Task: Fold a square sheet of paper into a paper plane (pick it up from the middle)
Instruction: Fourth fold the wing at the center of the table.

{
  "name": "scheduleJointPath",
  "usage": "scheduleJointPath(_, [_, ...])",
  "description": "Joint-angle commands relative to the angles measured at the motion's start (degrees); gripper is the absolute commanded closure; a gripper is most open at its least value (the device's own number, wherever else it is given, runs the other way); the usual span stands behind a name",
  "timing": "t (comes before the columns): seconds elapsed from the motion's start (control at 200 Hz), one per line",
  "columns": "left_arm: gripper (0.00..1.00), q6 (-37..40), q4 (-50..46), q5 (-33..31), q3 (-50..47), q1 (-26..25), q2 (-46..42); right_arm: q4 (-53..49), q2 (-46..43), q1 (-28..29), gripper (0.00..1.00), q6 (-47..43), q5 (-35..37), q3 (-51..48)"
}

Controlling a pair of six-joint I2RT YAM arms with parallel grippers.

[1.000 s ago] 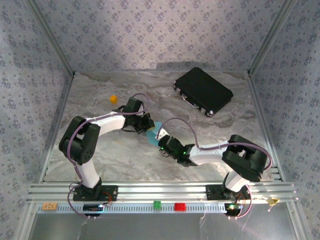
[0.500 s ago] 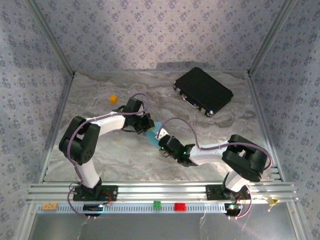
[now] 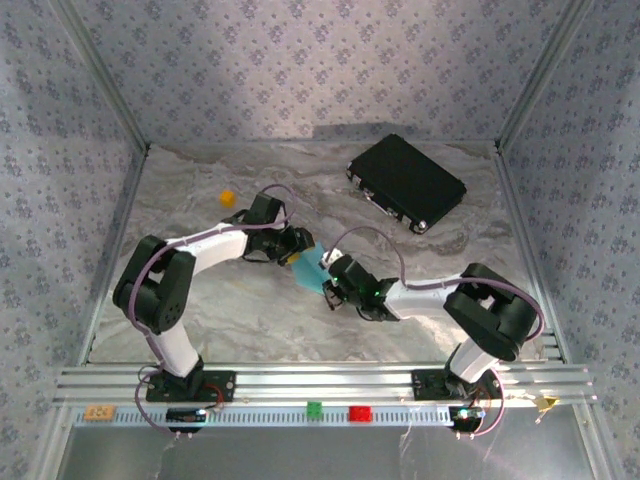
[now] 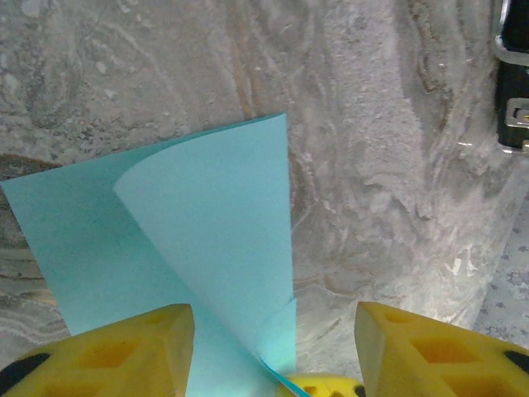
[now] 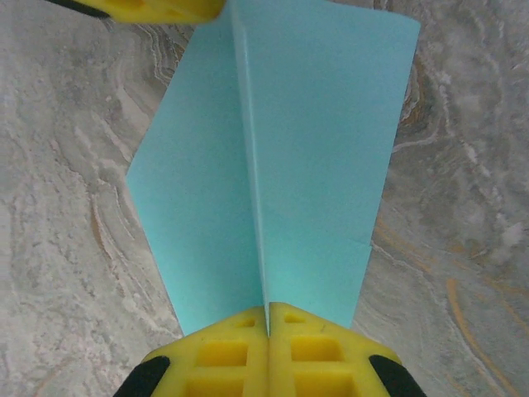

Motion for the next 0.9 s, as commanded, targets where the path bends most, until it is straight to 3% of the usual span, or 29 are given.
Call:
scheduleJointPath(0.0, [0.46, 0.44, -0.91, -1.24, -0.1, 0.43, -3.14, 2.35, 0.79, -2.21, 0.96, 4.42, -8.47, -1.24])
scheduleJointPath(0.185, [0.46, 0.45, -0.54, -1.31, -0.32, 0.41, -3.38, 4.75, 1.93, -5.72, 0.96, 8.43, -15.78, -2.1])
scheduleJointPath(0.465, [0.52, 0.42, -0.38, -1.1, -0.43, 0.4, -3.29, 4.71, 5.12, -7.94, 0.95, 11.99, -20.43, -1.27])
scheduleJointPath(0.894, [0.93, 0.07, 4.14, 1.18, -2.51, 0.34, -2.16, 14.17, 9.25, -14.94, 0.96, 24.9, -36.85, -2.15])
